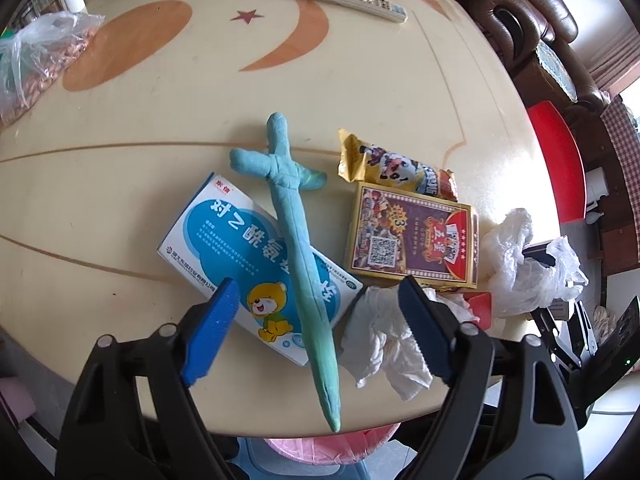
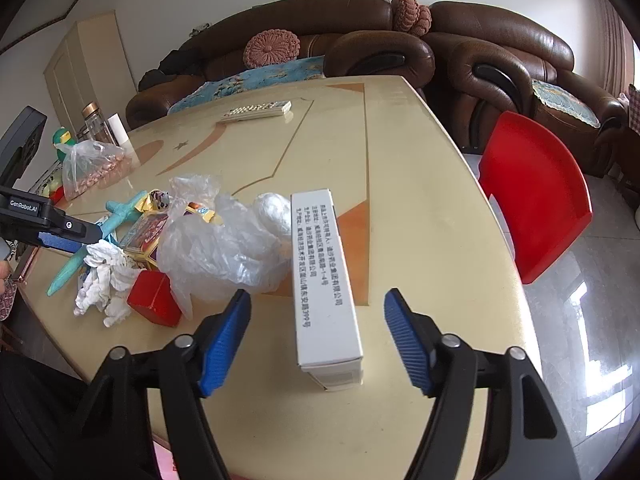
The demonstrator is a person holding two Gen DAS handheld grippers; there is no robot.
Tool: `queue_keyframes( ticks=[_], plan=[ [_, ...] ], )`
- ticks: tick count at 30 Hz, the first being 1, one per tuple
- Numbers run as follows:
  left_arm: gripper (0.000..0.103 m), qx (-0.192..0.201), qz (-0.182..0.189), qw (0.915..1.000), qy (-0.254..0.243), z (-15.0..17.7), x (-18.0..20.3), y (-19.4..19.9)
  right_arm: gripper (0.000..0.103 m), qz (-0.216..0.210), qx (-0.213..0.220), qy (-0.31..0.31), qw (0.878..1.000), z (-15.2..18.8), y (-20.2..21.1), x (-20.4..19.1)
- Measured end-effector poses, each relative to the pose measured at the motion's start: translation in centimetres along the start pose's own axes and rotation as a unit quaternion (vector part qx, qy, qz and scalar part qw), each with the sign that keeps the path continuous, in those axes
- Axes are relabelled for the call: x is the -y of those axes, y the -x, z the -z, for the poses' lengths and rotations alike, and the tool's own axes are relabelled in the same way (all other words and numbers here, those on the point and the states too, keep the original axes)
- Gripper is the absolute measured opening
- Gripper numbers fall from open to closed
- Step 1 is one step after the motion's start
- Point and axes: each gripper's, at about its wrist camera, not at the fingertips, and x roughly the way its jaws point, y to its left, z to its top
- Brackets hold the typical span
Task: Collect trash
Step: 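Move right tool toward white box while left tool approaches teal toy sword, then close right tool on white box while left tool grasps teal toy sword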
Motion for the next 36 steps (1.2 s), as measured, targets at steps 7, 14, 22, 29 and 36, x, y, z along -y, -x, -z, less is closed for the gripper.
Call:
queue_keyframes(
  ticks=[7, 14, 22, 29, 36],
  plan=[
    [0.072, -0.009, -0.004, 0.9999, 0.005, -0.1, -0.3, -0.5, 0.056, -0.003, 0.002, -0.003, 1.0, 0.1, 0.1, 0.1],
    [0.061, -0.01, 0.004, 0.9998, 0.019, -0.2, -0.7, -0.3, 0.055, -0.005, 0.0, -0.015, 1.0, 0.3, 0.1, 0.7],
    [0.051, -0.016, -0.002, 0.9996, 0.024, -0.1, -1.0, -0.3, 0.055, -0.003, -0.003, -0.017, 1.0, 0.4, -0.1, 0.8],
    [0.044, -0.024, -0.029, 0.9992, 0.011, -0.4, 0.1, -0.7, 0.047, -0.001, -0.007, -0.009, 1.0, 0.6, -0.6, 0.4],
    [0.026, -0.036, -0.041, 0.9983, 0.02, -1.1, -0.1, -0.9, 0.033, 0.003, -0.006, -0.01, 1.0, 0.8, -0.8, 0.5]
  ],
)
